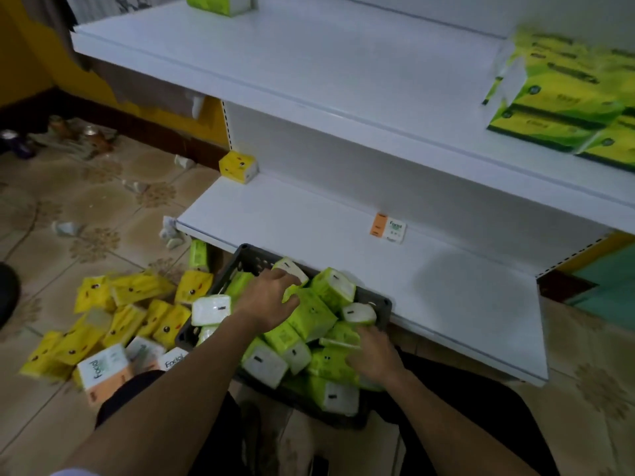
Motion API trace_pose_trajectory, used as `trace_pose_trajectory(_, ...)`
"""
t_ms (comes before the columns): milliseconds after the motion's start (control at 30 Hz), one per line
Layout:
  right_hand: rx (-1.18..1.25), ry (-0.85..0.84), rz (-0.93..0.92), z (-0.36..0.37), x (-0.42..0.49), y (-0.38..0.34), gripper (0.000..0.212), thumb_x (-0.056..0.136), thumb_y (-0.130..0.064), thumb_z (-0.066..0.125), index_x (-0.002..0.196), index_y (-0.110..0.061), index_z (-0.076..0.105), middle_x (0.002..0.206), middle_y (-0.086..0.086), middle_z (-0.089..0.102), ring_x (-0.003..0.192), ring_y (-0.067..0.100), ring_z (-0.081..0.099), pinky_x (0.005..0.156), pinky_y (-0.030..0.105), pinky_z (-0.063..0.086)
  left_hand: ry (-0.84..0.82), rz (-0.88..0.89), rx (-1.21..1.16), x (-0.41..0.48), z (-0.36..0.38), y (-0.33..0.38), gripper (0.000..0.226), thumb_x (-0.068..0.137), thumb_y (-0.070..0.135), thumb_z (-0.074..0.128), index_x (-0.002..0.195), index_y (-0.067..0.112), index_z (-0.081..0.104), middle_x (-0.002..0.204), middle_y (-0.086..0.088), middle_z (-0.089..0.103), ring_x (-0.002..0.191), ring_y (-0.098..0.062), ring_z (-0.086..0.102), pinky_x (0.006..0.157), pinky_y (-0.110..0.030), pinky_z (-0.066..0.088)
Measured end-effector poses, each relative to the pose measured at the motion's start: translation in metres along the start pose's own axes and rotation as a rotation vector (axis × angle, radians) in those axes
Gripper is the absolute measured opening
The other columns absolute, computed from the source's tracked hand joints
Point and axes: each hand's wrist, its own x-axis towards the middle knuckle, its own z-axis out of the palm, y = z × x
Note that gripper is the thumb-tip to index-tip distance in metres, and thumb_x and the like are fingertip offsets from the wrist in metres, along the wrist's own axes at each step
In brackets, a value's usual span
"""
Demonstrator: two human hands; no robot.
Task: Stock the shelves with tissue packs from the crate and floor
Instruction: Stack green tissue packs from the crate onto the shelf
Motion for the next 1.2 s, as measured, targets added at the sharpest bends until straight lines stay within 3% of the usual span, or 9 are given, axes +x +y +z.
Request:
trace_pose_trajectory(167, -0.357, -0.138, 0.024, 0.05, 0.003, 0.012, 0.074, 0.085, -0.031, 0.06, 0.145, -0.025, 0.019, 0.149, 0.011, 0.021, 0.129, 0.035, 0.034, 0.101, 0.042, 0.039, -0.031, -0.027, -0.032, -0.005, 0.027, -0.02, 0.079, 0.064, 0.056, 0.018, 0.118, 0.017, 0.061, 0.121, -0.007, 0.059, 0.115, -0.028, 0.05, 0.092, -0.035, 0.044)
trace_pose_trajectory(300, -0.417, -0.09, -0.026, 0.047, 0.012, 0.012, 0.055, 0.093, -0.017, 0.046, 0.143, -0.022, 0.025, 0.146, 0.011, 0.029, 0.132, 0.032, 0.03, 0.098, 0.041, 0.042, -0.058, -0.032, -0.026, -0.005, 0.036, -0.027, 0.079, 0.065, 0.056, 0.018, 0.118, 0.016, 0.061, 0.122, -0.008, 0.059, 0.114, -0.029, 0.05, 0.09, -0.037, 0.046)
trace_pose_trajectory(500, -0.055, 0.066, -0.098, -0.019, 0.022, -0.017, 0.058, 0.08, -0.037, 0.061, 0.132, -0.02, 0.042, 0.129, 0.009, 0.052, 0.123, 0.027, 0.045, 0.092, 0.032, 0.043, -0.102, -0.031, 0.002, 0.0, 0.025, -0.019, 0.079, 0.063, 0.058, 0.032, 0.131, 0.022, 0.047, 0.132, -0.004, 0.049, 0.122, -0.025, 0.042, 0.097, -0.035, 0.041)
trace_pose_trajectory(667, 0.261, 0.238, -0.184, -0.086, 0.011, -0.073, 0.048, 0.074, -0.04, 0.063, 0.119, -0.026, 0.054, 0.117, 0.004, 0.061, 0.112, 0.023, 0.054, 0.09, 0.032, 0.045, -0.078, -0.038, -0.031, -0.01, -0.012, -0.005, 0.106, 0.048, 0.07, 0.033, 0.143, 0.025, 0.024, 0.141, -0.008, 0.033, 0.129, -0.027, 0.035, 0.103, -0.035, 0.036)
trace_pose_trajectory(833, 0.72, 0.321, -0.224, -0.137, -0.005, -0.13, 0.026, 0.082, -0.035, 0.064, 0.106, -0.025, 0.06, 0.107, 0.003, 0.065, 0.103, 0.02, 0.058, 0.088, 0.031, 0.046, 0.165, -0.014, -0.215, -0.032, -0.062, 0.012, 0.118, 0.05, 0.058, 0.074, 0.143, 0.036, 0.004, 0.147, -0.011, 0.013, 0.132, -0.03, 0.033, 0.101, -0.038, 0.04)
trace_pose_trajectory(967, 0.853, 0.371, -0.326, -0.169, -0.02, -0.167, 0.024, 0.087, -0.032, 0.06, 0.109, -0.023, 0.059, 0.11, 0.004, 0.062, 0.096, 0.018, 0.059, 0.073, 0.024, 0.044, 0.392, -0.042, -0.269, -0.034, -0.108, 0.026, 0.107, 0.062, 0.031, 0.084, 0.145, 0.025, 0.016, 0.145, -0.014, 0.021, 0.127, -0.03, 0.039, 0.094, -0.035, 0.04)
trace_pose_trajectory(1067, 0.966, 0.441, -0.407, -0.199, -0.027, -0.184, 0.029, 0.094, -0.03, 0.051, 0.122, -0.028, 0.056, 0.123, -0.004, 0.055, 0.105, 0.012, 0.054, 0.076, 0.019, 0.045, 0.462, -0.067, -0.318, -0.028, -0.149, 0.028, 0.098, 0.055, 0.054, 0.076, 0.138, 0.024, 0.035, 0.131, -0.007, 0.045, 0.117, -0.024, 0.048, 0.093, -0.033, 0.04)
trace_pose_trajectory(1133, 1.041, 0.394, -0.45, -0.22, -0.03, -0.191, 0.03, 0.097, -0.023, 0.044, 0.123, -0.035, 0.055, 0.13, -0.006, 0.051, 0.113, 0.015, 0.054, 0.083, 0.029, 0.051, 0.507, -0.105, -0.428, -0.022, -0.178, 0.03, 0.087, 0.053, 0.063, 0.067, 0.129, 0.025, 0.048, 0.119, -0.001, 0.055, 0.108, -0.018, 0.054, 0.088, -0.033, 0.046)
trace_pose_trajectory(1200, 1.005, 0.364, -0.509, -0.241, -0.03, -0.199, 0.036, 0.093, -0.011, 0.045, 0.112, -0.039, 0.055, 0.128, -0.004, 0.054, 0.101, 0.018, 0.061, 0.069, 0.029, 0.054, 0.483, -0.15, -0.565, -0.011, -0.208, 0.027, 0.087, 0.044, 0.071, 0.065, 0.118, 0.026, 0.057, 0.108, 0.0, 0.062, 0.096, -0.015, 0.059, 0.077, -0.028, 0.05)
